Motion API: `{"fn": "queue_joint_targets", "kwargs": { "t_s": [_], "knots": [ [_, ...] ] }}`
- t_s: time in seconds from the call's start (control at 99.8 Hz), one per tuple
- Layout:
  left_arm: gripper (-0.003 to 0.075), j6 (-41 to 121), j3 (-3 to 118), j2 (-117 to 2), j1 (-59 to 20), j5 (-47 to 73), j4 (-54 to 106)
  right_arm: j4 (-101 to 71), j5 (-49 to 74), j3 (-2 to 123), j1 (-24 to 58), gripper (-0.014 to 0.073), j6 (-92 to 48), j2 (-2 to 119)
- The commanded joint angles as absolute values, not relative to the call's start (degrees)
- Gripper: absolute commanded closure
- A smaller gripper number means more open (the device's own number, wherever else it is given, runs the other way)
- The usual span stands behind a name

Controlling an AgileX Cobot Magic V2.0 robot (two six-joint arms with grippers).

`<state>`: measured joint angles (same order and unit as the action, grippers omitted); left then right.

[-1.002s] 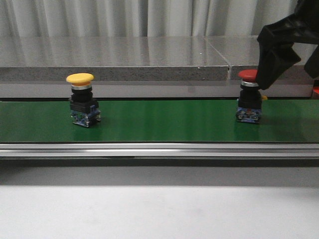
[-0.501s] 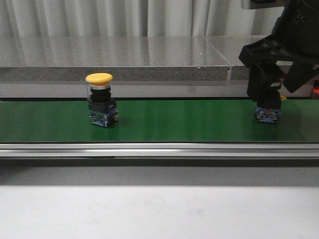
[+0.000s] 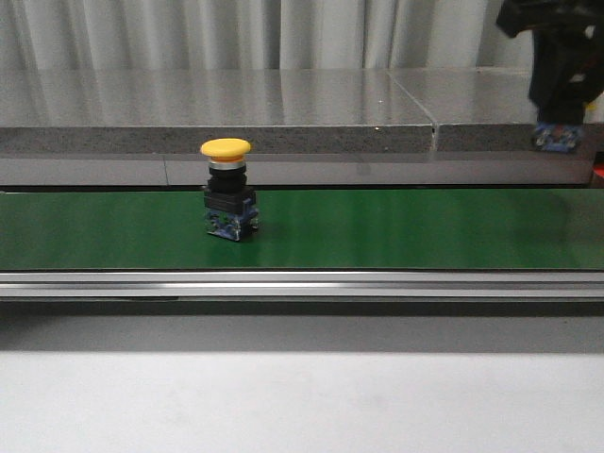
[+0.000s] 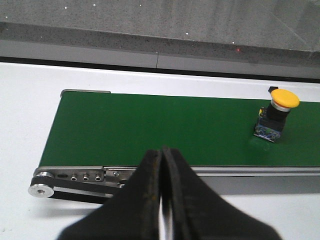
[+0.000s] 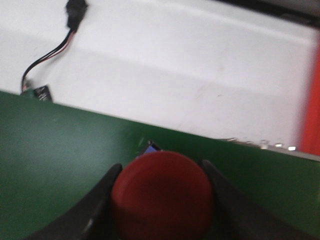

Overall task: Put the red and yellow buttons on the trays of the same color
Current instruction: 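Lower the red button into the red tray and open the right gripper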

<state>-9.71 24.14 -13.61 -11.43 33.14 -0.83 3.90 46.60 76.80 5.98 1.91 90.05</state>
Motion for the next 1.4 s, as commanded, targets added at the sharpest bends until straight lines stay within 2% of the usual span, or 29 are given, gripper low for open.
{"fn": "queue_joint_targets", "kwargs": {
  "t_s": [0.0,0.261,0.471,0.742,1.393],
  "knots": [
    [0.0739,-9.74,25.68,-14.30,-11.91,29.22,-0.31,5.32,45.58,81.41,1.73,0.0384,1.40,87.88],
    [0.0739,-9.74,25.68,-14.30,-11.91,29.22,-0.31,5.27,42.03,83.75,-12.20,0.0384,1.40,90.09],
    [0.0739,-9.74,25.68,-14.30,-11.91,29.22,-0.31,0.90,38.09,83.75,-18.99,0.0384,1.40,94.96],
    [0.0739,-9.74,25.68,-14.30,-11.91,29.22,-0.31,0.75,33.09,83.82,-19.73,0.0384,1.40,100.97],
    [0.0739,-9.74,25.68,-14.30,-11.91,29.22,-0.31,1.72,32.52,87.73,-22.06,0.0384,1.40,108.74]
  ]
}}
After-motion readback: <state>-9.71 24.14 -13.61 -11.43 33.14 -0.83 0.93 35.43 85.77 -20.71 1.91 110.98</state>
